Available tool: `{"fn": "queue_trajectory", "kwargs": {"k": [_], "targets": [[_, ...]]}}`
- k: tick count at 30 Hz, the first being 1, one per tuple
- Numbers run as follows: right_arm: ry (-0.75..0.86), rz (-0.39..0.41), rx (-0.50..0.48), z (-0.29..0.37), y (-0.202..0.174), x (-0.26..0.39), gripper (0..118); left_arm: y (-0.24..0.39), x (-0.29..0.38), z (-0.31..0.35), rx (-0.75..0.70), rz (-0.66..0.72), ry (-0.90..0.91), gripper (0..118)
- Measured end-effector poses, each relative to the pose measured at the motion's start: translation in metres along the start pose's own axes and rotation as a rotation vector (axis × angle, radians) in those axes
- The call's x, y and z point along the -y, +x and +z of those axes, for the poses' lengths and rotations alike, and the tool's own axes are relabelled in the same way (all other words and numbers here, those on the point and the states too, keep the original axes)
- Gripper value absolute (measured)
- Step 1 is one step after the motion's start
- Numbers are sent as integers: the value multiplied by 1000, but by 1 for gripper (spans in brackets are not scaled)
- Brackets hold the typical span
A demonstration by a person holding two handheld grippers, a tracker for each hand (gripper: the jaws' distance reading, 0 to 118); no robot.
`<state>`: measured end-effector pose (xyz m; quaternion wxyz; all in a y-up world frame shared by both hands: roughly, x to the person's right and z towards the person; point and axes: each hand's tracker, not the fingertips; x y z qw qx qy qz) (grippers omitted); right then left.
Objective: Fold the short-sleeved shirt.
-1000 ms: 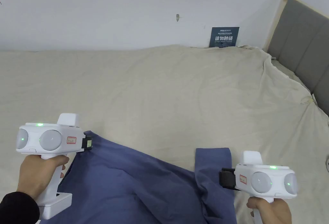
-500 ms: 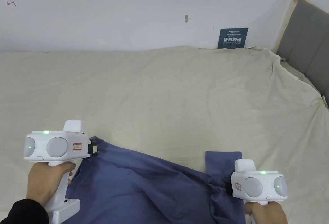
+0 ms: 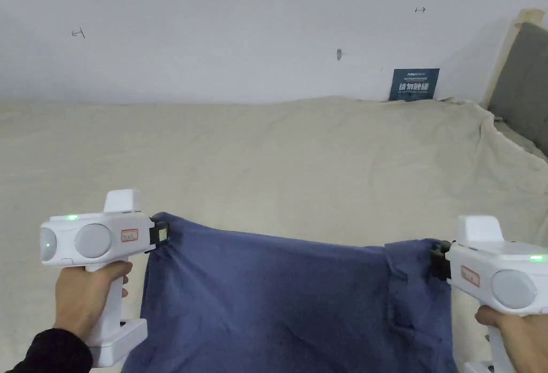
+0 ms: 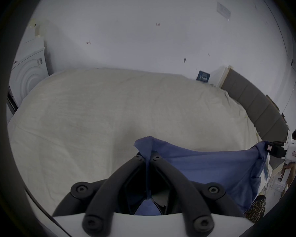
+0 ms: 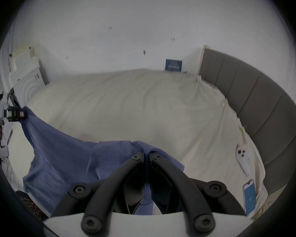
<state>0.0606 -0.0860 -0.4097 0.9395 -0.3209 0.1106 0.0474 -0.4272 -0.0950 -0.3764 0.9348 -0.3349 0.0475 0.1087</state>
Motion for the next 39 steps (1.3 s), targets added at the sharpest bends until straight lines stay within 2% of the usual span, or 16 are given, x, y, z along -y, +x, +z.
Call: {"fn": "queue_trajectory", "kwargs": {"k": [3,11,22,33,39], "targets": [[77,7,-31,12,6,-22,3,-3,-13,26,2,7,60,1],[252,46,-74,39,-8,-104,3,-6,-80,86,-41,2,223,1],[502,33,-121,63,-20,-233,3,0,-203,146,-97,-38,446,1],[652,59,-100,77,-20,-339,3,15,-300,163,-133,-97,584,1],[672,56,-104,62,-21,-349,3,15,-303,140,-120,-78,569,1]]}}
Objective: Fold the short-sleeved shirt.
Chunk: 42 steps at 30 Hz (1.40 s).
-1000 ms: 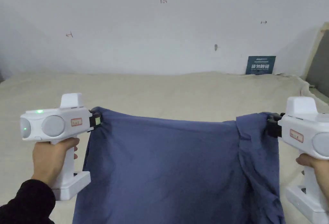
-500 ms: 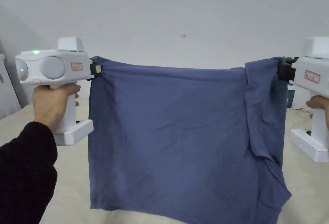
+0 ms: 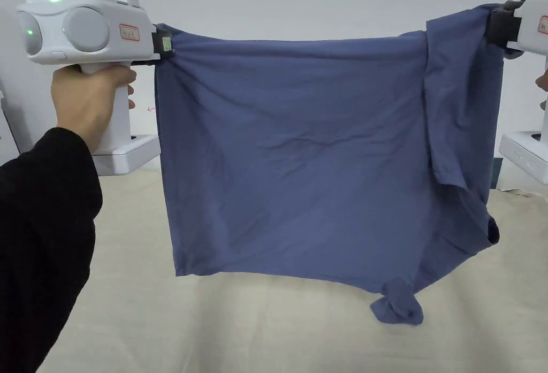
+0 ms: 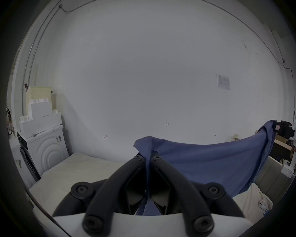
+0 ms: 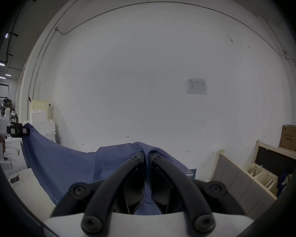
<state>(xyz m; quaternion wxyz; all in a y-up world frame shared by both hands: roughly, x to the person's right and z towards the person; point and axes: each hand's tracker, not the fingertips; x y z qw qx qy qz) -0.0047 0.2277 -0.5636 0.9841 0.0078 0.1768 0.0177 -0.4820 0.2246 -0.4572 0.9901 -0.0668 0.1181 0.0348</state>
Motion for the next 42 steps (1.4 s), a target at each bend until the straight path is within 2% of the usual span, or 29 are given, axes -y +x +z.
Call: {"fn": "queue_trajectory", "kwargs": {"k": [11,22,28,30,37,42], "targets": [[-208,7,12,-43,5,135,3,5,145,-82,-8,25,-182,1],[-396,-69,-6,-38,11,257,3,11,269,-89,3,-10,-378,1],[-515,-177,-42,12,10,322,3,0,335,-55,12,14,-475,1],[-542,-223,-60,41,8,342,3,-5,357,-34,15,24,-503,1],[-651,-307,-81,149,-4,398,3,-23,424,54,11,62,-594,1],[-696,-306,-83,221,-13,413,3,-35,457,113,12,77,-636,1]]}}
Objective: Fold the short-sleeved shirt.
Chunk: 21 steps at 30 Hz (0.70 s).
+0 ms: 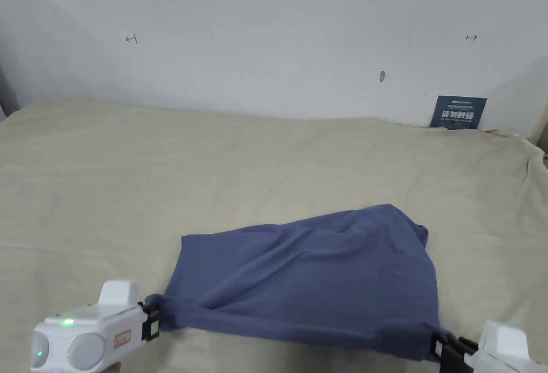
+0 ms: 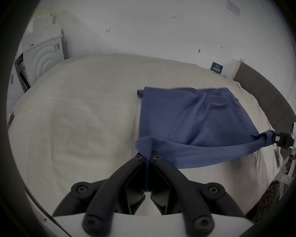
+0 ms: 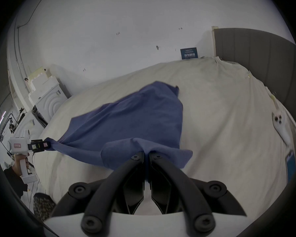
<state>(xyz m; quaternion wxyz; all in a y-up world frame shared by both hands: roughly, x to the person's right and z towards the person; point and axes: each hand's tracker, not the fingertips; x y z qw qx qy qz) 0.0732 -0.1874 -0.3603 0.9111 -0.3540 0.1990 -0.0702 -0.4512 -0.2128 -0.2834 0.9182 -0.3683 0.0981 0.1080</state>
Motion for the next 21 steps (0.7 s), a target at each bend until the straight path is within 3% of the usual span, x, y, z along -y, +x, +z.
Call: {"fn": "queue_trajectory", "kwargs": {"k": [13,21], "targets": [[-53,-10,-5,86,16,95,3,-5,98,79,-18,-51,-57,1],[-109,-44,-3,103,12,130,3,-7,130,96,-28,-58,-87,1]]}}
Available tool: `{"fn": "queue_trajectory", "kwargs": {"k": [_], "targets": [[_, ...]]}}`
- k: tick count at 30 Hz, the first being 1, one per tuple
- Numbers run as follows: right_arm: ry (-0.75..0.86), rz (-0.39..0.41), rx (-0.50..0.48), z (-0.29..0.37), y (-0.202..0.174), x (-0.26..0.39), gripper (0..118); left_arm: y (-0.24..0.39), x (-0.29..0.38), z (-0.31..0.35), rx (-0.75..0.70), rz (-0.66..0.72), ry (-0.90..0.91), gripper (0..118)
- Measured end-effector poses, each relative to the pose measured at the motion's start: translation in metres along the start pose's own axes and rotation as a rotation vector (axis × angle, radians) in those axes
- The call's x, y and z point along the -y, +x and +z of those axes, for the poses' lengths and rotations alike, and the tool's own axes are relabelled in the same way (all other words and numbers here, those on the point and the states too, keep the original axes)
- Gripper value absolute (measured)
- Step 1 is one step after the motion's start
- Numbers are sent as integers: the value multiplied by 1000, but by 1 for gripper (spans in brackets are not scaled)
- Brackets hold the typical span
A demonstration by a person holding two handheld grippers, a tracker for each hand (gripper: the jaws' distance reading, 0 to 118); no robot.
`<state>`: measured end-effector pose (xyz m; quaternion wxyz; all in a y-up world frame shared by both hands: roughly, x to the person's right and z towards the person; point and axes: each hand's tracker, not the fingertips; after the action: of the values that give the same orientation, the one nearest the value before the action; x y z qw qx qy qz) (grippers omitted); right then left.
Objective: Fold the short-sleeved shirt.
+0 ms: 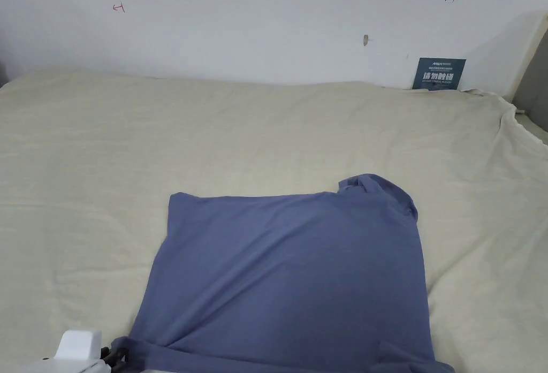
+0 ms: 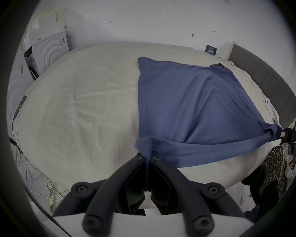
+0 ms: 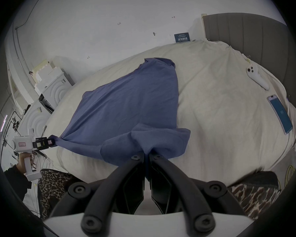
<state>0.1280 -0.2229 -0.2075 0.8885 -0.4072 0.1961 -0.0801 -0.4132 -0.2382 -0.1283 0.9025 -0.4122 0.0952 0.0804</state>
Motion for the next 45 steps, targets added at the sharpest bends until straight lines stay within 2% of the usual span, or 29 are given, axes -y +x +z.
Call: {"fn": "queue_trajectory", "kwargs": {"k": [7,13,15,17,19,20,21,22,30,35,38,40,41,42,43,44,45], "targets": [[-131,-74,79,-42,5,10,3,8,16,-25,-26,-1,-67,1],[-171,-80,118,-51,-6,13,3,9,18,-24,-38,33,-73,3],[-169,-70,126,-48,-9,11,5,9,14,-23,-35,49,-85,16],[-160,-53,134,-40,-14,7,9,9,10,-18,-25,78,-99,23],[-132,-18,147,-30,-16,-1,46,12,5,-8,-19,97,-87,70],[-87,-5,147,-22,-19,-7,68,14,0,0,-15,109,-45,87],[-44,5,148,-13,-23,-15,89,18,-6,10,-11,113,1,101],[1,16,143,-4,-27,-24,92,21,-12,19,-5,114,38,104],[333,132,156,59,-61,-99,92,63,-78,81,-3,40,362,104],[436,179,199,72,-79,-113,92,80,-92,94,-53,8,513,103],[465,189,220,73,-84,-109,91,86,-90,95,-59,9,540,96],[485,192,230,74,-92,-105,84,86,-87,96,-43,15,557,77],[493,190,235,75,-93,-103,77,85,-85,96,-36,20,567,65],[499,191,236,75,-94,-101,61,85,-83,96,-36,22,572,40],[505,190,237,73,-90,-100,47,85,-82,96,-35,24,573,21],[512,189,240,73,-90,-99,31,84,-80,97,-28,27,574,8],[516,189,241,73,-90,-97,24,83,-78,96,-16,32,578,5]]}}
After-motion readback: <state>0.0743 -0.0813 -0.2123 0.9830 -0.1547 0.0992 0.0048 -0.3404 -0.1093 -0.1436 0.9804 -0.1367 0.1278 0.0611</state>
